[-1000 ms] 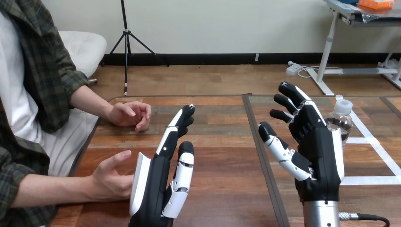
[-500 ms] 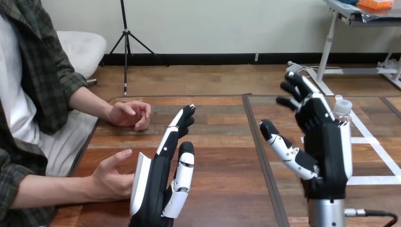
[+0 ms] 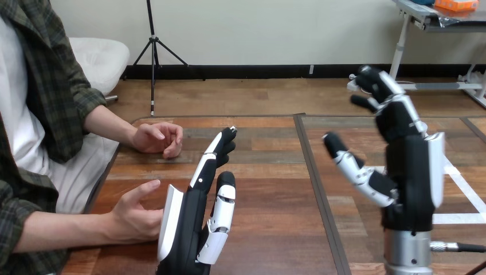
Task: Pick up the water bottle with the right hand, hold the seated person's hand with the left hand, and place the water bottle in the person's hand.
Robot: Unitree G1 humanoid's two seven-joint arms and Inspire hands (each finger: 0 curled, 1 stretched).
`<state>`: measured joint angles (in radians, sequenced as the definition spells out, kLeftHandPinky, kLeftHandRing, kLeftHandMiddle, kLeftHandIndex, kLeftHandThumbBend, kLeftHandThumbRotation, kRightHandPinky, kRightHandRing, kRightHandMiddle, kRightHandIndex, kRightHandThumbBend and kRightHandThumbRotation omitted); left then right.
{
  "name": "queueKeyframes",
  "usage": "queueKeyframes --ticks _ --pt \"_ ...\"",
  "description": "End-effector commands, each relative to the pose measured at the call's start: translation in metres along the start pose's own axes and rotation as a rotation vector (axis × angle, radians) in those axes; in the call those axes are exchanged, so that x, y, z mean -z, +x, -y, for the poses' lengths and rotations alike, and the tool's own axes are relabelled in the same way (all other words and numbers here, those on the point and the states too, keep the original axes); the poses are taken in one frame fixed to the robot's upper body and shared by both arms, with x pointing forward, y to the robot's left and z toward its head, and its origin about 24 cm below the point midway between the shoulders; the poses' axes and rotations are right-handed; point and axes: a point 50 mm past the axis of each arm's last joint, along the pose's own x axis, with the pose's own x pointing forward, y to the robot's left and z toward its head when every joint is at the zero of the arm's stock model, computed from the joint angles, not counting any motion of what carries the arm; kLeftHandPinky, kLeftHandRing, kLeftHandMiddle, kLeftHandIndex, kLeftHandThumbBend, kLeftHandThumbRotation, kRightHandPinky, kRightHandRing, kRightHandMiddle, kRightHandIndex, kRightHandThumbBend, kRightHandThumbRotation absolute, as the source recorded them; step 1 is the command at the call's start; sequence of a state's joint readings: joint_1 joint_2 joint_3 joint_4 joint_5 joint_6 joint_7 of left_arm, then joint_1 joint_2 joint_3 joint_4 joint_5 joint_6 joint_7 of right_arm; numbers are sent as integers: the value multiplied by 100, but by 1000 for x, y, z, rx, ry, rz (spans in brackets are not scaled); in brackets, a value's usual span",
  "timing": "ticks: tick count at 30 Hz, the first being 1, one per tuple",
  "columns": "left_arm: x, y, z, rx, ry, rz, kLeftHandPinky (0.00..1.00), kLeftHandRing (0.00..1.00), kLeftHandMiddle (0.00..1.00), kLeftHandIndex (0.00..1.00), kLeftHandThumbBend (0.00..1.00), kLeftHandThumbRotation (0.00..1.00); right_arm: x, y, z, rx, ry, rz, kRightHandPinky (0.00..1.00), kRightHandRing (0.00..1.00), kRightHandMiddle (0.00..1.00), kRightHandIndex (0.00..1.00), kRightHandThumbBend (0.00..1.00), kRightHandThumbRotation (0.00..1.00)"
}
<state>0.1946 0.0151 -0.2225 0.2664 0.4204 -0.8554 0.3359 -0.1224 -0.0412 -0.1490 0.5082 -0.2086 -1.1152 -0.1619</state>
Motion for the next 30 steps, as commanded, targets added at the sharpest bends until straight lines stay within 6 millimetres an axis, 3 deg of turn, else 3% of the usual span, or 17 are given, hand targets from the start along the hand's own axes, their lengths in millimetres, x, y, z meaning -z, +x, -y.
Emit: queueKeyframes --ticks 1,14,19,24,30 --pt "-6 15 2 -19 -26 62 85 88 91 90 1 100 -12 23 5 65 -48 128 73 83 85 82 67 28" --pt "-6 15 3 -18 -27 55 86 88 91 90 2 100 -15 29 18 147 -144 167 78 85 86 83 70 34" --pt "-6 15 3 -19 -25 59 86 88 91 90 2 100 -13 30 23 180 -199 150 83 89 88 84 71 36" --pt "-6 15 3 -15 -22 59 86 87 91 90 2 100 -11 32 27 204 -264 128 94 95 92 86 74 43" --pt "-6 14 2 -16 -17 58 85 87 91 90 1 100 -8 33 32 237 -364 95 98 99 96 89 76 49"
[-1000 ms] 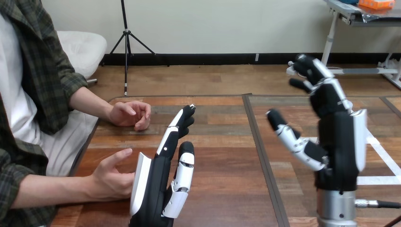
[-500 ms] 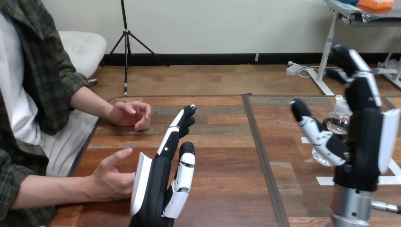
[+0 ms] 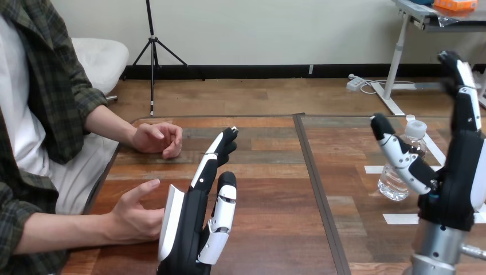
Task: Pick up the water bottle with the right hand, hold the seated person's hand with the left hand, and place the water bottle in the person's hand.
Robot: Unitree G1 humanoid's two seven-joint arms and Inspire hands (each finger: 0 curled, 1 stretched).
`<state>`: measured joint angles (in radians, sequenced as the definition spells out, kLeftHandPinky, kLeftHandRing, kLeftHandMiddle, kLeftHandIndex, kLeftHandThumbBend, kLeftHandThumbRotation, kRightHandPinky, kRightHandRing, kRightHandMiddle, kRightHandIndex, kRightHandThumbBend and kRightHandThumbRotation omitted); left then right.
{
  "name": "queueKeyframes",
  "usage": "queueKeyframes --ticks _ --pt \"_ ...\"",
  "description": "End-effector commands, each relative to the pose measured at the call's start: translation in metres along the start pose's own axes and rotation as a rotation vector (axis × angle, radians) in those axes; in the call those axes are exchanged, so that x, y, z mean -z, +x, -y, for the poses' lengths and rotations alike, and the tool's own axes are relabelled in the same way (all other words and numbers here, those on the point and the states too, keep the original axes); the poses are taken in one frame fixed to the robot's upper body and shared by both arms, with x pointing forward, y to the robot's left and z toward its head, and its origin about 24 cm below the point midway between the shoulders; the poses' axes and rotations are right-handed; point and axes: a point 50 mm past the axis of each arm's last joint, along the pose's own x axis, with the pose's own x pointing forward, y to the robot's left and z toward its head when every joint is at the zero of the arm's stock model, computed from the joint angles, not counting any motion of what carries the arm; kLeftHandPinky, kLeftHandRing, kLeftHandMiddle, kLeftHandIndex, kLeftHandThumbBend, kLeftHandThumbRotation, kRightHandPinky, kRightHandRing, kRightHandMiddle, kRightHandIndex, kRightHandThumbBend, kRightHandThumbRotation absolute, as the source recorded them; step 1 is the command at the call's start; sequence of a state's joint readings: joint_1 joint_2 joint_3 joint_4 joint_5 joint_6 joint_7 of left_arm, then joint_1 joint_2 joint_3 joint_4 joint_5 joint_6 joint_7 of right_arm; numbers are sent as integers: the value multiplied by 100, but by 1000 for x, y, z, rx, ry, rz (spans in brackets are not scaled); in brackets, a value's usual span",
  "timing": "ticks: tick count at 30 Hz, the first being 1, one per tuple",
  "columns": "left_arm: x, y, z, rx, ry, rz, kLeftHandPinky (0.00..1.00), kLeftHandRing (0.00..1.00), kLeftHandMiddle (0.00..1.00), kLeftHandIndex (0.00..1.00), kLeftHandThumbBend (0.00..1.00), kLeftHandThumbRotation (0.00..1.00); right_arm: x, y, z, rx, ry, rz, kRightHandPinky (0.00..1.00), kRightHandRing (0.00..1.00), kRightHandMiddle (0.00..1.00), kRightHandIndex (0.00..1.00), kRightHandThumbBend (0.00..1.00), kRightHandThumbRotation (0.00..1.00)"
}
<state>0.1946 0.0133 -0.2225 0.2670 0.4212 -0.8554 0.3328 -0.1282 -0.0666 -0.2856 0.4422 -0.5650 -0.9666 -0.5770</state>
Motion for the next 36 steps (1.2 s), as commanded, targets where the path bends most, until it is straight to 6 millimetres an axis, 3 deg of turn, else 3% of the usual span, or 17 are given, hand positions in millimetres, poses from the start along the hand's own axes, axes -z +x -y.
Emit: queueKeyframes --ticks 1,36 --pt "-5 14 2 -20 -17 57 85 87 91 90 1 100 -10 28 2 42 -42 97 99 99 96 89 76 49" --pt "-5 11 4 -20 -24 48 85 87 90 91 1 100 17 31 12 35 -81 -97 100 100 100 93 88 54"
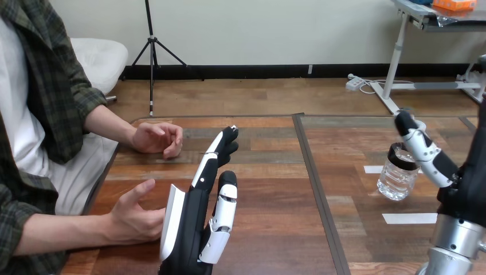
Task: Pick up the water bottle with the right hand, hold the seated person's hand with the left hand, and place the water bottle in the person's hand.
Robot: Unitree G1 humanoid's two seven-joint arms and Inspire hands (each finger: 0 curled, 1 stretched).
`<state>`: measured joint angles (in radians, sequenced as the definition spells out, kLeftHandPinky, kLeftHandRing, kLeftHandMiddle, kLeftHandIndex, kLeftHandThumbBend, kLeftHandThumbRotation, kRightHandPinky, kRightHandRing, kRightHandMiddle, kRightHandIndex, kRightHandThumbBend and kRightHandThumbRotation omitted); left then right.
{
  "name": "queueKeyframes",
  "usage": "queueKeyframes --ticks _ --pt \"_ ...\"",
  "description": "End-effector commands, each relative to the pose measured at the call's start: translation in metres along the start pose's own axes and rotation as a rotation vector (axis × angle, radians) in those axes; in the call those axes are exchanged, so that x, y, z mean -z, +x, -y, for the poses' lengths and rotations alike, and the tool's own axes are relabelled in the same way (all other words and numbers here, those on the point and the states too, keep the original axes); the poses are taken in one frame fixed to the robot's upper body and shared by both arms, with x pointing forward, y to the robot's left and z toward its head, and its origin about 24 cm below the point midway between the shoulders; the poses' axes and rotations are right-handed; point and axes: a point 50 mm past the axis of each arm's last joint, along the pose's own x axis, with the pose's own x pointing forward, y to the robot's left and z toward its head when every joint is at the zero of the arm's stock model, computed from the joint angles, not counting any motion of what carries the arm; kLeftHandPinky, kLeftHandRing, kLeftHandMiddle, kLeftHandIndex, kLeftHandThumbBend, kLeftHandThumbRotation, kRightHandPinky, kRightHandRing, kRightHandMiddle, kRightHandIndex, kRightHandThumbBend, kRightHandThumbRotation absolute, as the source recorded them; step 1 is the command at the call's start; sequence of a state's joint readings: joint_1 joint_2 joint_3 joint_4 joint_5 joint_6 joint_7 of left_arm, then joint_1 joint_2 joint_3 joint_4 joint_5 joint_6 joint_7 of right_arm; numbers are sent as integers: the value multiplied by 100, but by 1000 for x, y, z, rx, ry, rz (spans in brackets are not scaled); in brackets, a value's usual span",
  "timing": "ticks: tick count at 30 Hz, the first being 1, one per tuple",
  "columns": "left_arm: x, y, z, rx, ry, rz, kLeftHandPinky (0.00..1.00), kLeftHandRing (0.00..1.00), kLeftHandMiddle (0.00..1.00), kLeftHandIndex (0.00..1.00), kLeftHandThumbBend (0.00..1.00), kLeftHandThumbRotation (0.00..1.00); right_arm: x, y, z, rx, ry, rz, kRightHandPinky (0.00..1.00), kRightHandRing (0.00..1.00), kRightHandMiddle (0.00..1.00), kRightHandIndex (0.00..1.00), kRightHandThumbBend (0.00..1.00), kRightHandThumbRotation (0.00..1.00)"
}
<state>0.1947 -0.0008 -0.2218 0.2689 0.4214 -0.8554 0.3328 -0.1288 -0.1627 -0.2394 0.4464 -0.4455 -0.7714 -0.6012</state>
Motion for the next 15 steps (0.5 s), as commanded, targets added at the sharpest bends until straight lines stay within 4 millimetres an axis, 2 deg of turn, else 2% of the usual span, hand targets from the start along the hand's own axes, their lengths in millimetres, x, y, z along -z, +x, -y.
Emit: queueKeyframes --ticks 1,15 --pt "-5 11 2 -12 -14 49 85 87 90 91 1 100 -6 21 -7 -7 7 44 100 100 100 93 88 54" --pt "-4 10 2 -19 -19 45 85 87 90 91 2 100 1 25 -8 -27 1 -1 100 100 100 94 91 57"
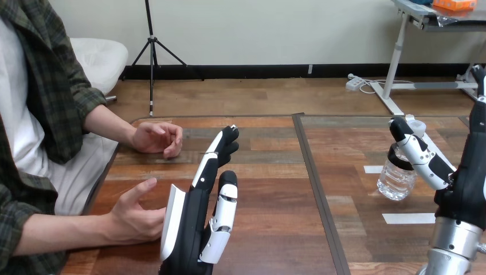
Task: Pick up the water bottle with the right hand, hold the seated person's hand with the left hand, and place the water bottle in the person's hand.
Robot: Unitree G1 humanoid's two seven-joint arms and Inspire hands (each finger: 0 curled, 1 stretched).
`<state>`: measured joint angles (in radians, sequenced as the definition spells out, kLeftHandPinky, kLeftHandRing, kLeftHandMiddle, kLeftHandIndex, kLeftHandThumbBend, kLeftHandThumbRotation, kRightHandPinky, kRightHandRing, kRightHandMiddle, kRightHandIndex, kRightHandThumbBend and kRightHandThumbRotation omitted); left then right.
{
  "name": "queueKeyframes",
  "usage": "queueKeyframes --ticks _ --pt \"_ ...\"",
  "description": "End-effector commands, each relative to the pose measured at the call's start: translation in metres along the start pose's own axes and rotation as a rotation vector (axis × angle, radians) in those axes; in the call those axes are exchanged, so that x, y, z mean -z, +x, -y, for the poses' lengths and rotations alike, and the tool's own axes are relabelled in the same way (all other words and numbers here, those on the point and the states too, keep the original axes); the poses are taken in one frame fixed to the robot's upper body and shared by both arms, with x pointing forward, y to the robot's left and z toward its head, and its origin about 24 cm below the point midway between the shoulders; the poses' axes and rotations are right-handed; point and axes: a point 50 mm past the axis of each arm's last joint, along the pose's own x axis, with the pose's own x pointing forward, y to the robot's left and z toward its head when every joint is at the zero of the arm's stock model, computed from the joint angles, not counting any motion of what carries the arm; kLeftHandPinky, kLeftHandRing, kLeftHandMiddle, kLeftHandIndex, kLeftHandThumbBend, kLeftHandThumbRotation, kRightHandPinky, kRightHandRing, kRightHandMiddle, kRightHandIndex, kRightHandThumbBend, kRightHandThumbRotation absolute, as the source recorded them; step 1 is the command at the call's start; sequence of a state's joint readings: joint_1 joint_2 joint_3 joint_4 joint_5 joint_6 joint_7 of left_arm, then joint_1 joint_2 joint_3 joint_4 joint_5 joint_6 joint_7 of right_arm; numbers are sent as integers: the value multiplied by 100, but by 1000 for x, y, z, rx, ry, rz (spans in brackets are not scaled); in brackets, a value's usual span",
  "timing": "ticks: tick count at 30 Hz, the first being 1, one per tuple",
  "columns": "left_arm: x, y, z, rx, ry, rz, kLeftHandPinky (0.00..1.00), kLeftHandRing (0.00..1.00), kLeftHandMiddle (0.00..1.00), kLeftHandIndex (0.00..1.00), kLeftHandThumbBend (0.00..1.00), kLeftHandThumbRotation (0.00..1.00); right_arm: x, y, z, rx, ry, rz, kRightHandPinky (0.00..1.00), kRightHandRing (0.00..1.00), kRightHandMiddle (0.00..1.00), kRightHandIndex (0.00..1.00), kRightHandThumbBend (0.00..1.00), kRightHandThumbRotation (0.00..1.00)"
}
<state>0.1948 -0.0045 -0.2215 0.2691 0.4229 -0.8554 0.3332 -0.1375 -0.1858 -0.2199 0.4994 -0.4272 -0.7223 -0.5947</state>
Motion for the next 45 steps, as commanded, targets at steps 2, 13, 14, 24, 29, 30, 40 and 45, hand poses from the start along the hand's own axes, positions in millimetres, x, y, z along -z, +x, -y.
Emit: queueKeyframes --ticks 2,13,14,24,29,30,40,45 --pt "-4 10 1 -18 -16 45 85 87 90 91 2 100 -11 27 -7 -2 41 57 100 100 100 94 92 57" --pt "-4 10 1 -15 -16 35 86 87 91 91 3 100 -6 31 -10 -42 49 11 100 100 100 94 95 56" --pt "-4 10 1 -14 -14 35 86 87 91 91 3 100 -5 32 -10 -47 49 10 100 100 100 94 95 56" --pt "-4 10 1 -12 -13 44 86 87 90 91 3 100 0 36 -13 -71 46 -25 100 100 100 95 98 57" --pt "-4 10 1 -13 -10 38 86 87 90 91 3 100 3 39 -14 -79 37 -35 100 100 100 95 99 58" --pt "-4 10 1 -13 -10 38 86 87 90 91 3 100 3 39 -15 -79 35 -36 100 100 100 95 99 58" --pt "-4 10 0 -12 -7 44 85 87 90 90 1 100 7 44 -17 -88 23 -63 100 100 100 95 100 58" --pt "-4 10 0 -13 -8 44 85 87 90 90 1 100 9 46 -18 -94 30 -70 100 100 100 95 100 57"
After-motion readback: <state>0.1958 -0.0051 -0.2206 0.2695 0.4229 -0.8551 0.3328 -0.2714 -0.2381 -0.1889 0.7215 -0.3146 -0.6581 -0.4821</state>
